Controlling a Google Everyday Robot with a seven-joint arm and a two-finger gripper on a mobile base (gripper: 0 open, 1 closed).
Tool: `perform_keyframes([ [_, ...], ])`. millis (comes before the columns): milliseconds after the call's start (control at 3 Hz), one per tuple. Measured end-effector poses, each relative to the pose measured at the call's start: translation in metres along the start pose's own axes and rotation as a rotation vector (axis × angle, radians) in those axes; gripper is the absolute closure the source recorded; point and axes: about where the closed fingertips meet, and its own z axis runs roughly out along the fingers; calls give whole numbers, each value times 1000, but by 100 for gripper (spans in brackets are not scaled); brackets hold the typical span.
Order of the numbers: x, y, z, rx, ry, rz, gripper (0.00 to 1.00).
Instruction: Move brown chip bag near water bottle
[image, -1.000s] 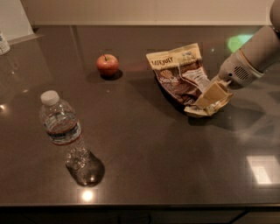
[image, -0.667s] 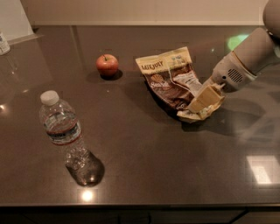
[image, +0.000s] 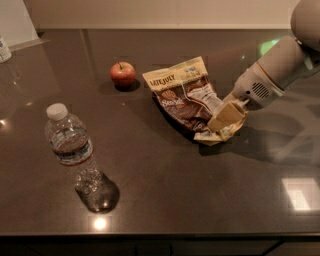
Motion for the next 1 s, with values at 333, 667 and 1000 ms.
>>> perform_keyframes([
  [333,-2,10,6,-21,-3,1,100],
  [667,-2,10,6,-21,-3,1,100],
  [1000,-6,23,11,-46,-8,-5,100],
])
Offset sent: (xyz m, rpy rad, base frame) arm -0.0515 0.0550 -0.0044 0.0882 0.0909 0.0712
